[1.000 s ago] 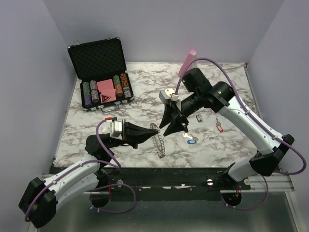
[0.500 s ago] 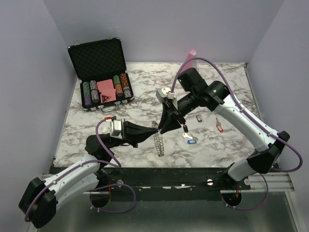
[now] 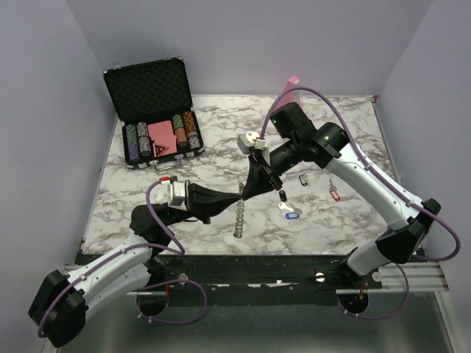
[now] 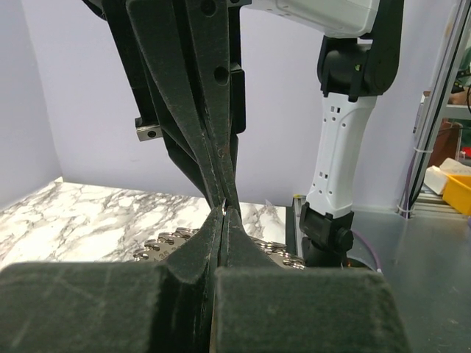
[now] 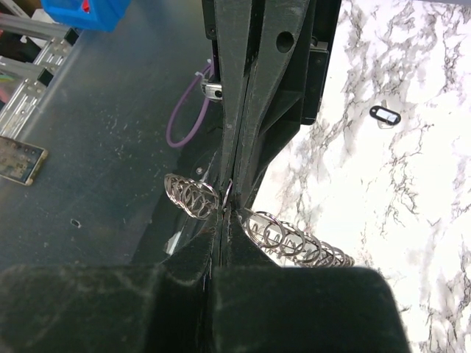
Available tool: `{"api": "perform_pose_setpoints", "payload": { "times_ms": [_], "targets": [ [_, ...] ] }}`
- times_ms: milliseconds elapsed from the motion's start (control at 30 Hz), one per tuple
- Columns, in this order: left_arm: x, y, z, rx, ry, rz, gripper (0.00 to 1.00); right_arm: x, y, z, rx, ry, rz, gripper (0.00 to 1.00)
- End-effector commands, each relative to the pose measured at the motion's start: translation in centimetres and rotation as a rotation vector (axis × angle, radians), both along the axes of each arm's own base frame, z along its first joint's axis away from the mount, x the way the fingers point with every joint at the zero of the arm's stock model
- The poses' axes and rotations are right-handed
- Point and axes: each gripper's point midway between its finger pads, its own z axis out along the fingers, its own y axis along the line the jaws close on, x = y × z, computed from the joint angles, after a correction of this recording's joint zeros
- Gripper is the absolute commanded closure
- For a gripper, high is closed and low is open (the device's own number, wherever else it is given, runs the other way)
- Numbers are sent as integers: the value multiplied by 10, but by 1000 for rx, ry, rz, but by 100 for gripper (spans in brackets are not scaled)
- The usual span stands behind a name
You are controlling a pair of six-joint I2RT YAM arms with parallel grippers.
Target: Put the keys on the keyring
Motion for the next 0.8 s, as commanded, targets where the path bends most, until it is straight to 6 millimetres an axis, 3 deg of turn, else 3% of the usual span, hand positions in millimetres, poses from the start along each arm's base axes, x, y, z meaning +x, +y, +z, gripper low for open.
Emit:
{"api": "perform_pose_setpoints", "payload": {
  "times_ms": [0, 100, 400, 767],
  "targets": [
    [7, 3, 1, -7, 4, 44, 100, 2, 4, -4, -14, 15, -5, 99],
    [8, 2, -6, 23, 14, 49, 100, 4, 4, -6, -23, 0, -16, 99],
    [8, 10, -26, 175, -9, 119, 51, 1, -5, -19, -66, -24, 6, 99],
    [3, 13, -26, 350, -36, 110, 48, 9, -18, -48, -239, -33, 44, 99]
  ]
}}
